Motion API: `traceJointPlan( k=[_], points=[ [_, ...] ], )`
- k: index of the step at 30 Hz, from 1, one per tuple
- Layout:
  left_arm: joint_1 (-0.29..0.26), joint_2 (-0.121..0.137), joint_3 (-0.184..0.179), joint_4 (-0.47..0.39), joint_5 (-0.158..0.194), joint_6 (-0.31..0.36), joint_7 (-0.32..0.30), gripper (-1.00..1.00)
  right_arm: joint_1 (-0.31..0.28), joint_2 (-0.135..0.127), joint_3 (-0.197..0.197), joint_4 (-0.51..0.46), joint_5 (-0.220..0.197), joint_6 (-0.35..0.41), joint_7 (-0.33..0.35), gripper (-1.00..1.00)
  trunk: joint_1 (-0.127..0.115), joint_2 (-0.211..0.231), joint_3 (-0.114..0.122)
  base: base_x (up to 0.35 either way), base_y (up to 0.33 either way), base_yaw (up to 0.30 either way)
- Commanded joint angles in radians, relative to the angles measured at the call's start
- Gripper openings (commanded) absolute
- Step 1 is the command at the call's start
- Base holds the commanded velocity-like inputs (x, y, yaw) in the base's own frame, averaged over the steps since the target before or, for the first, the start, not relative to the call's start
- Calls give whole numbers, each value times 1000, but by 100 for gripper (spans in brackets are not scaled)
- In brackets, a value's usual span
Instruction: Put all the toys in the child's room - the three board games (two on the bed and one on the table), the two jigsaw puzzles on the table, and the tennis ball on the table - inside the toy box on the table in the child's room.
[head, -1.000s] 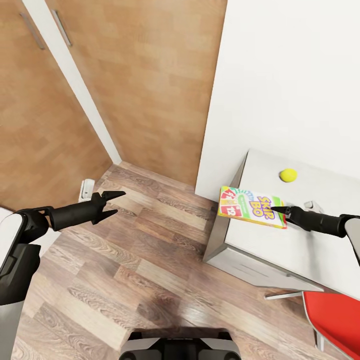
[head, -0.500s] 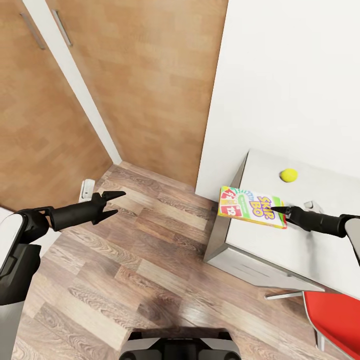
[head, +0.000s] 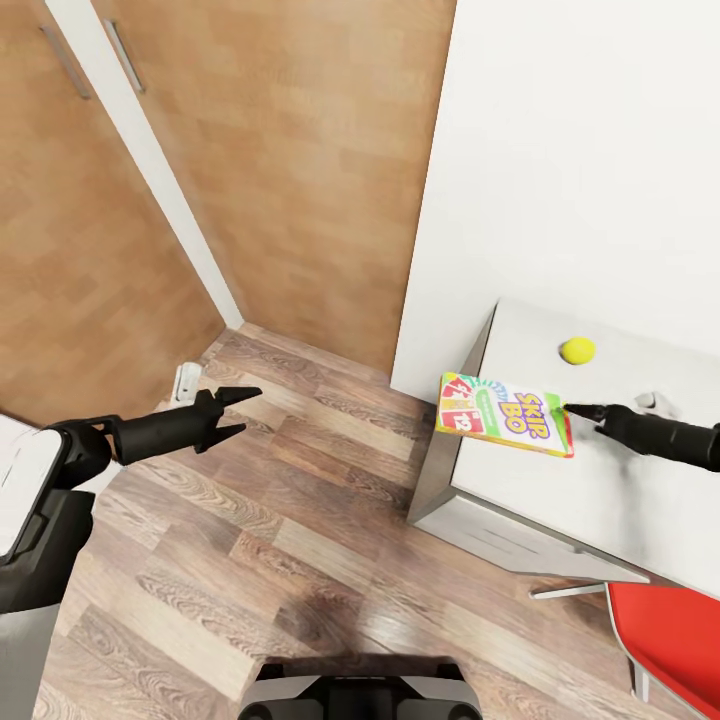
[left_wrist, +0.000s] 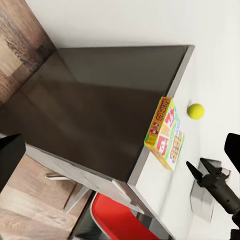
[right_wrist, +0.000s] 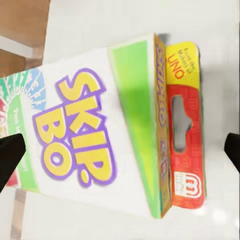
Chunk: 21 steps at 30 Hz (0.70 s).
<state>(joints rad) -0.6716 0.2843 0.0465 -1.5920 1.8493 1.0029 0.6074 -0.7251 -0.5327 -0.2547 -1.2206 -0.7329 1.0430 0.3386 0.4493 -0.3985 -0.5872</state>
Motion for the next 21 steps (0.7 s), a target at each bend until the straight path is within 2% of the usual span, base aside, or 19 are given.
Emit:
traceJointPlan(
  k=[1, 3, 5, 7, 8, 9, 11, 12, 13, 14, 16, 17, 19, 20, 21],
  points=[
    [-1, 0, 0, 0, 9, 2, 10, 100, 0, 0, -2, -1, 9, 4, 10, 100, 1, -2, -1, 0, 0, 0],
    [0, -19, -27, 10, -12, 2, 7, 100, 42, -33, -59, -50, 13, 3, 10, 100, 1, -2, -1, 0, 0, 0],
    [0, -42, -60, 32, -56, 1, -8, 100, 101, -61, -127, -93, 15, -22, 11, 100, 1, -2, -1, 0, 0, 0],
    [0, -73, -93, 68, -127, -3, -56, 100, 165, -78, -197, -145, 17, -53, 11, 100, 1, -2, -1, 0, 0, 0],
    [0, -92, -108, 92, -175, -6, -99, 100, 197, -83, -229, -176, 18, -69, 12, 100, 1, -2, -1, 0, 0, 0],
    [0, -92, -108, 92, -175, -6, -99, 100, 197, -83, -229, -176, 18, -69, 12, 100, 1, -2, -1, 0, 0, 0],
    [-1, -131, -129, 148, -289, -20, -213, 100, 256, -86, -281, -238, 19, -98, 12, 100, 1, -2, -1, 0, 0, 0],
    [-1, -131, -129, 148, -289, -20, -213, 100, 256, -86, -281, -238, 19, -98, 12, 100, 1, -2, -1, 0, 0, 0],
    [-1, -150, -137, 182, -354, -33, -284, 100, 287, -84, -301, -267, 19, -111, 12, 100, 1, -2, -1, 0, 0, 0],
    [-1, -150, -137, 182, -354, -33, -284, 100, 287, -84, -301, -267, 19, -111, 12, 100, 1, -2, -1, 0, 0, 0],
    [-1, -183, -146, 258, -492, -73, -452, 100, 345, -75, -331, -312, 19, -137, 13, 100, 1, -2, -1, 0, 0, 0],
    [-1, -183, -146, 258, -492, -73, -452, 100, 345, -75, -331, -312, 19, -137, 13, 100, 1, -2, -1, 0, 0, 0],
    [-2, -205, -151, 342, -620, -123, -638, 100, 390, -68, -354, -341, 19, -163, 14, 100, 1, -2, -1, 0, 0, 0],
    [-2, -205, -151, 342, -620, -123, -638, 100, 390, -68, -354, -341, 19, -163, 14, 100, 1, -2, -1, 0, 0, 0],
    [-2, -212, -152, 384, -678, -149, -734, 100, 408, -65, -364, -352, 19, -173, 15, 100, 1, -2, -1, 0, 0, 0]
  ],
)
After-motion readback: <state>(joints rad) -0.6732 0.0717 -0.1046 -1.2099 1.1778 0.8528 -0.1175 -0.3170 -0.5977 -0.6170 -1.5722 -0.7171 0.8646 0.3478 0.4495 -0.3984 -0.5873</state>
